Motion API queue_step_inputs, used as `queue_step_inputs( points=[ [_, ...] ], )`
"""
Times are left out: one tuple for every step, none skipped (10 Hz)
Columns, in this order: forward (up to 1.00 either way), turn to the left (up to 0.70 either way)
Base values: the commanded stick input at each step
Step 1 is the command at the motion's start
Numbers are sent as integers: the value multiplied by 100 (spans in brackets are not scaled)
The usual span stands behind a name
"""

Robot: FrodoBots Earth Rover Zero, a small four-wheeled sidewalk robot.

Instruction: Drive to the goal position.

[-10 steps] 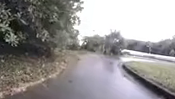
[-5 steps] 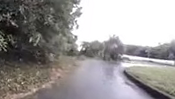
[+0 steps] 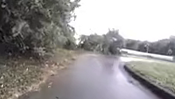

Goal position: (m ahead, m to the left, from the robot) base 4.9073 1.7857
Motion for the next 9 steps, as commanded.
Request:
queue_step_inputs(
  points=[
    [70,-21],
    [70,-22],
    [70,-23],
    [70,-23],
    [70,-23],
    [70,-20],
    [70,-17],
    [70,-14],
    [70,-11]
  ],
)
